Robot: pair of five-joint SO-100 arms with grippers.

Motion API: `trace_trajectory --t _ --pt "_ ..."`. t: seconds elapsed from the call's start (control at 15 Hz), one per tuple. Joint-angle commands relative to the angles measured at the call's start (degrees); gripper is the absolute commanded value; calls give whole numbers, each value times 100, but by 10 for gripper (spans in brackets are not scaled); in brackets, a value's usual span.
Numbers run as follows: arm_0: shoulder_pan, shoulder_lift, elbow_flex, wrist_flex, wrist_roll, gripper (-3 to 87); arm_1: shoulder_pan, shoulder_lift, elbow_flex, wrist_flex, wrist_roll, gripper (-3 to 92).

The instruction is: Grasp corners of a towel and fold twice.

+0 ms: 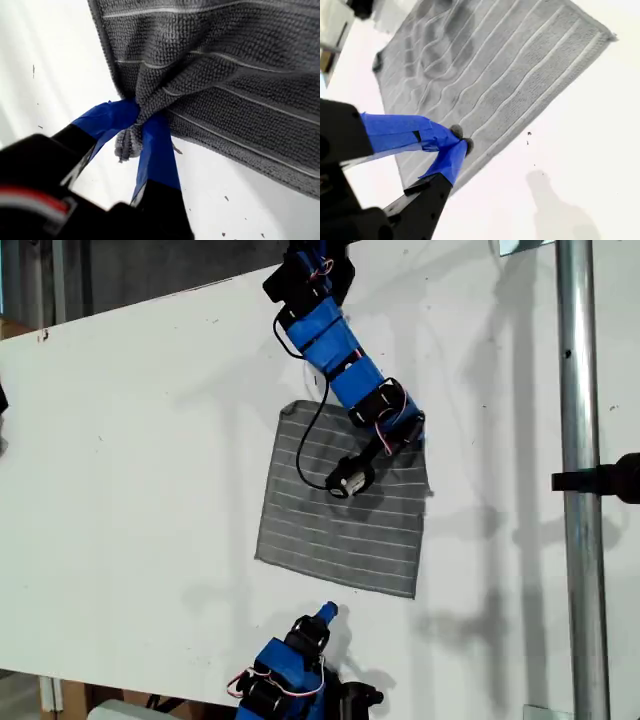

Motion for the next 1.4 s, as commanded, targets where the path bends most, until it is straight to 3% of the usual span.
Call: trace_trajectory --t 0.0,0.33,0.4,0.47,0.53,0.67,1.33 --pt "571 -1213 -1239 -149 817 -29 211 149 -44 44 -88 -1" --pt "1002 -3560 -3691 773 1626 -27 264 193 -35 97 -158 -1" --pt "993 -3753 -3850 835 1626 12 272 202 -35 105 -167 -1" --pt "967 -3841 -3990 923 1521 189 281 202 -35 105 -176 -1" --pt "984 -3850 -4061 967 1582 286 281 202 -35 105 -176 -1" --pt "1002 -3876 -4096 949 1934 340 272 211 -35 105 -185 -1" --pt "1573 -5959 -3287 -264 1011 264 167 308 -53 185 -158 -1"
